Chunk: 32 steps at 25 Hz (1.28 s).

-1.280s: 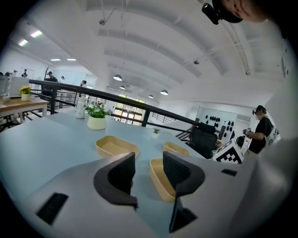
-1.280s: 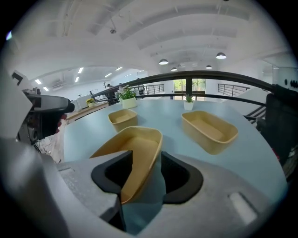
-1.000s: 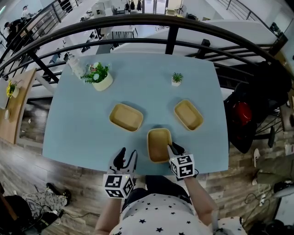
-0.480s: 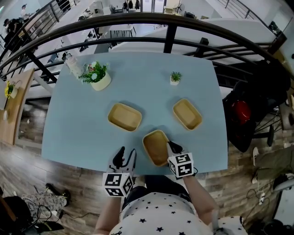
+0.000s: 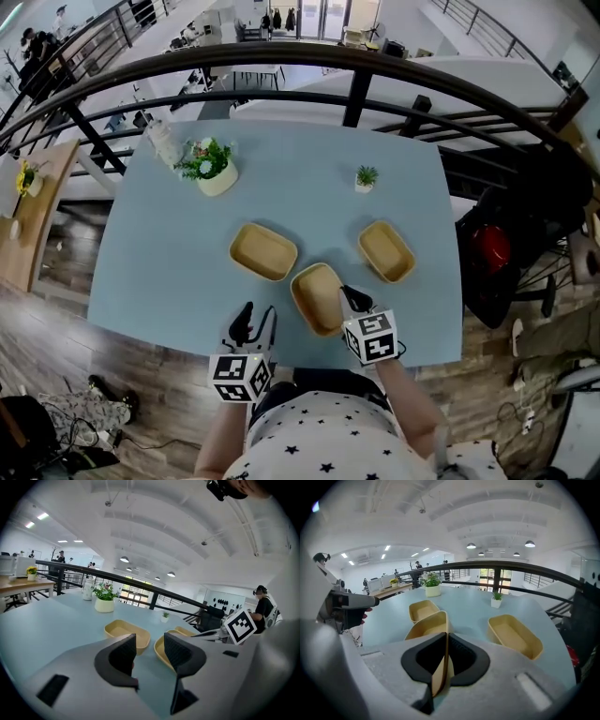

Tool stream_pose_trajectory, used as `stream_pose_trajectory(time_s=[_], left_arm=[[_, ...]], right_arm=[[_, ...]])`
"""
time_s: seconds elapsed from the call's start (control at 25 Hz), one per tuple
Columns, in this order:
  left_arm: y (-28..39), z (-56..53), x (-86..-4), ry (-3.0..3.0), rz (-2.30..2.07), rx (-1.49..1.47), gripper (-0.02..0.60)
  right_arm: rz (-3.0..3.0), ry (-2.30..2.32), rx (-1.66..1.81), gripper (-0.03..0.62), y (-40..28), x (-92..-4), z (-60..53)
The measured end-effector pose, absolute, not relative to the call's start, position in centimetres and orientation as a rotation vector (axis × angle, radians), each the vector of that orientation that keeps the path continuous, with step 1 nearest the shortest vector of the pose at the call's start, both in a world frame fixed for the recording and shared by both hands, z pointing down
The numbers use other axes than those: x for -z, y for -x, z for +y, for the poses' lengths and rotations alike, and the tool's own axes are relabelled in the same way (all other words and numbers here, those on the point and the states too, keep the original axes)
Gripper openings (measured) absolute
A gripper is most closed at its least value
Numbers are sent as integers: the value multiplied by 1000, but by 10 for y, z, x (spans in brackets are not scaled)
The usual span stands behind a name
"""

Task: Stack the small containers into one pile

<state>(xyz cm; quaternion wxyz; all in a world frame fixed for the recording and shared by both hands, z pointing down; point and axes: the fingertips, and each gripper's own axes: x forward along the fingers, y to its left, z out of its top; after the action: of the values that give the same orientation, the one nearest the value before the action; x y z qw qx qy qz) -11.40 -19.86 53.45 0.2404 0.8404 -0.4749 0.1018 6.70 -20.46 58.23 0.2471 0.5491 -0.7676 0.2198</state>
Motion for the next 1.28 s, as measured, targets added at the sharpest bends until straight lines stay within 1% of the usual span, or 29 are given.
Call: stream_pose_trajectory(time_s=[0.48, 0.8, 1.28], left_arm=[[140, -229, -515, -2263, -1389, -236, 179], [162, -232, -514, -2201, -1460, -232, 179], [172, -218, -523, -2120, -1533, -234, 179]], right_arm=[[-2208, -1415, -499, 23, -35, -531, -253], [-2276, -1294, -480, 23, 1, -529, -290], [-2324, -1133, -419, 23, 27, -541, -324]])
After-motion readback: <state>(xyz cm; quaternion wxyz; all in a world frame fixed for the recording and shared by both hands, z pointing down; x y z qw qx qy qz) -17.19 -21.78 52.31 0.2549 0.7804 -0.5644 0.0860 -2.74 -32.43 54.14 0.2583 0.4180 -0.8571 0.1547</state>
